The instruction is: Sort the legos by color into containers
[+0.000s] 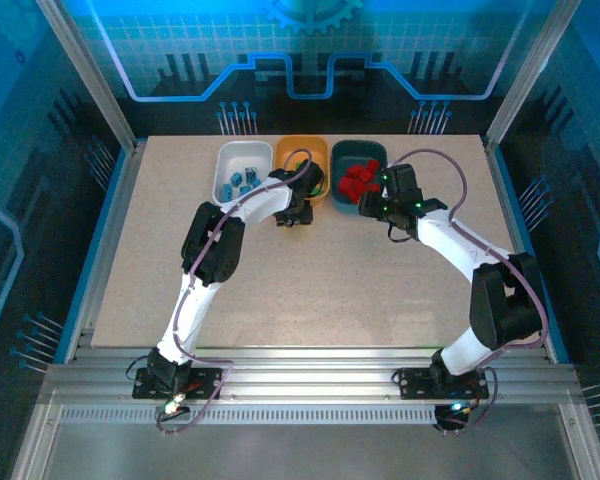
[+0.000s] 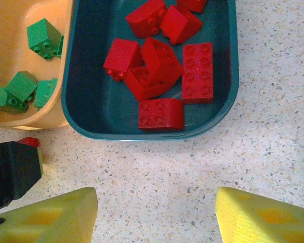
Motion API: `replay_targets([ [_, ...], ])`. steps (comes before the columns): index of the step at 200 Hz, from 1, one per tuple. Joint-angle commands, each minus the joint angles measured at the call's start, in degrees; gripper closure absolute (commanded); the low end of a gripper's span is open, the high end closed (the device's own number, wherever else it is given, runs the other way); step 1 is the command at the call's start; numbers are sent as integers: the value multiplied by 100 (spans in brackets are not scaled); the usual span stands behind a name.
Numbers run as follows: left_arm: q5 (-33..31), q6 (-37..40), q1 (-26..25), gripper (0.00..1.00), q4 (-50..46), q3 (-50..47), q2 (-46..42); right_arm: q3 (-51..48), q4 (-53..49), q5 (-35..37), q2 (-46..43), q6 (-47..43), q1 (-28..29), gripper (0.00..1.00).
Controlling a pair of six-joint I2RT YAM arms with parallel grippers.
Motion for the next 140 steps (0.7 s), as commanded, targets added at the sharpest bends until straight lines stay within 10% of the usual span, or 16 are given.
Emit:
replay_targets([
  [1, -23, 189, 17, 56, 474, -334, -32, -86, 152, -105, -159, -48, -46, 36],
  [140, 70, 216, -471, 61, 694, -1364, -1212, -98, 147, 21, -116, -39, -46, 38],
])
